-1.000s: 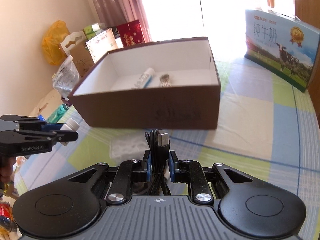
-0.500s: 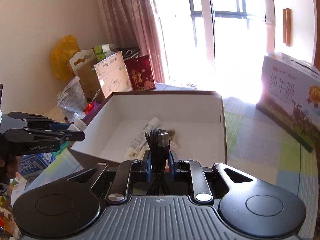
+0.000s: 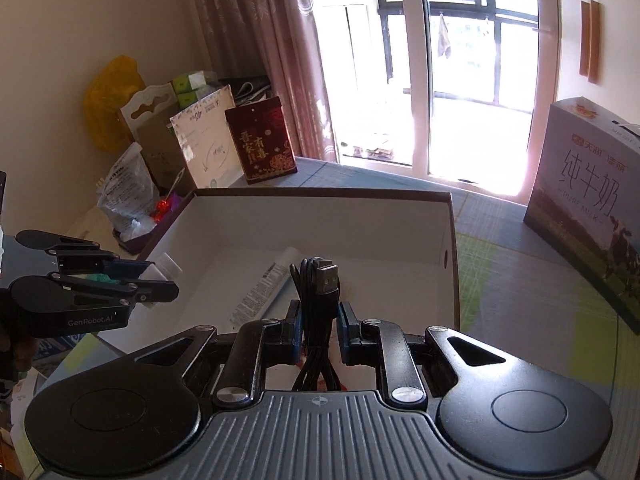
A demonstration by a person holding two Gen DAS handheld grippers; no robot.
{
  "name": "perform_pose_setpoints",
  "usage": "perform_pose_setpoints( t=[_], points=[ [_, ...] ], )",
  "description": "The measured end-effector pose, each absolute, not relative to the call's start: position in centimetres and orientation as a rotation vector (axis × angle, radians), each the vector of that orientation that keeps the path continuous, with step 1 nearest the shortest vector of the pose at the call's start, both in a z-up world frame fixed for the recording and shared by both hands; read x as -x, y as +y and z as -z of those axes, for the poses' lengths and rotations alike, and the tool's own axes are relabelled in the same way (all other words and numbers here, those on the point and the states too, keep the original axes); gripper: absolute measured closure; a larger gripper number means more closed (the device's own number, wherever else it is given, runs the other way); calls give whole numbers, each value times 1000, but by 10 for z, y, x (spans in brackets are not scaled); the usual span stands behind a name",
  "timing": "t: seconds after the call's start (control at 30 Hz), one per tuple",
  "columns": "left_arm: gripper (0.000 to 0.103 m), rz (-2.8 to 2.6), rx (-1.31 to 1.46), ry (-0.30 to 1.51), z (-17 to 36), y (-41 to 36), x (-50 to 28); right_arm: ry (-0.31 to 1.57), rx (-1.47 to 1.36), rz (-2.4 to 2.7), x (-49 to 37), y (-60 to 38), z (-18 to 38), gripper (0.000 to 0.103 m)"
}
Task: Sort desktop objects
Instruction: 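Carry the USB cable and pill bottle with both tools into the brown box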
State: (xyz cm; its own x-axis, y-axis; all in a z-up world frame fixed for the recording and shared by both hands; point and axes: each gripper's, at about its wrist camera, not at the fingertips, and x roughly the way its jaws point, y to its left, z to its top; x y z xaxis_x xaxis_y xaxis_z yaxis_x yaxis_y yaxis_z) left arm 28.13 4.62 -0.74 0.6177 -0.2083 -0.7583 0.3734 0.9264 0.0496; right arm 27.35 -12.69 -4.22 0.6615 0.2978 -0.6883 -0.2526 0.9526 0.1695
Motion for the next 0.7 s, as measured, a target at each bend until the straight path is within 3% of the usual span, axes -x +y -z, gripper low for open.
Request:
perform_pose_setpoints(
  t=[0.7],
  points=[
    [81,362,-328,1286,97,44,-340,1027,56,-292,-323,-114,102,89]
  ],
)
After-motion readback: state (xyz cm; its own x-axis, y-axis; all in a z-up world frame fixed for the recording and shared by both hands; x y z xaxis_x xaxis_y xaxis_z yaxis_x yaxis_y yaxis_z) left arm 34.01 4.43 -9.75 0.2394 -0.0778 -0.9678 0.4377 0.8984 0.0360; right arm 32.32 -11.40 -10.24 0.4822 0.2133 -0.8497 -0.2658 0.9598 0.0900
